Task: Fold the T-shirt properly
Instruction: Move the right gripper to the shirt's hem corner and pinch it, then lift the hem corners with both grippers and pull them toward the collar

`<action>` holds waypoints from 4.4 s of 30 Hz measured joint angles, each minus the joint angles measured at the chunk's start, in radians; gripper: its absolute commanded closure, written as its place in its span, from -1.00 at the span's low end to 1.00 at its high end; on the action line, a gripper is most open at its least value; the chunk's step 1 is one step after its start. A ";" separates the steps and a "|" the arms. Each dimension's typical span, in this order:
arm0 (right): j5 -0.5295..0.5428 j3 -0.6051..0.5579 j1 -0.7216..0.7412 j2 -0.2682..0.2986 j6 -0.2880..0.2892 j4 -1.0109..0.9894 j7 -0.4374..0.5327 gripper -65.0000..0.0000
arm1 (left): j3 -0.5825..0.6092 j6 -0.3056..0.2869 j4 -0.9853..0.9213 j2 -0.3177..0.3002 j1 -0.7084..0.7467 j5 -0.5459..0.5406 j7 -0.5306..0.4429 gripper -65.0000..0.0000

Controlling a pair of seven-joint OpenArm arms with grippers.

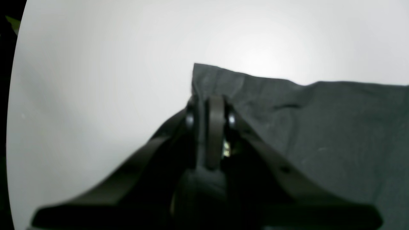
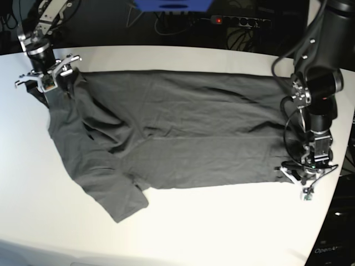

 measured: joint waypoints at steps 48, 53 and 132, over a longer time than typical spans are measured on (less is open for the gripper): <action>-0.012 0.006 1.239 0.275 -0.012 -1.170 -0.977 -0.11 | 0.006 -0.008 0.015 0.000 0.041 -0.030 -0.055 0.85; -0.006 0.002 1.223 0.274 -0.009 -1.201 -0.942 -0.11 | 0.006 -0.008 0.015 0.000 0.042 -0.030 -0.055 0.85; -0.007 0.004 0.939 0.212 -0.001 -0.860 -0.708 1.00 | 0.014 -0.023 0.647 0.064 0.351 -0.198 0.124 0.85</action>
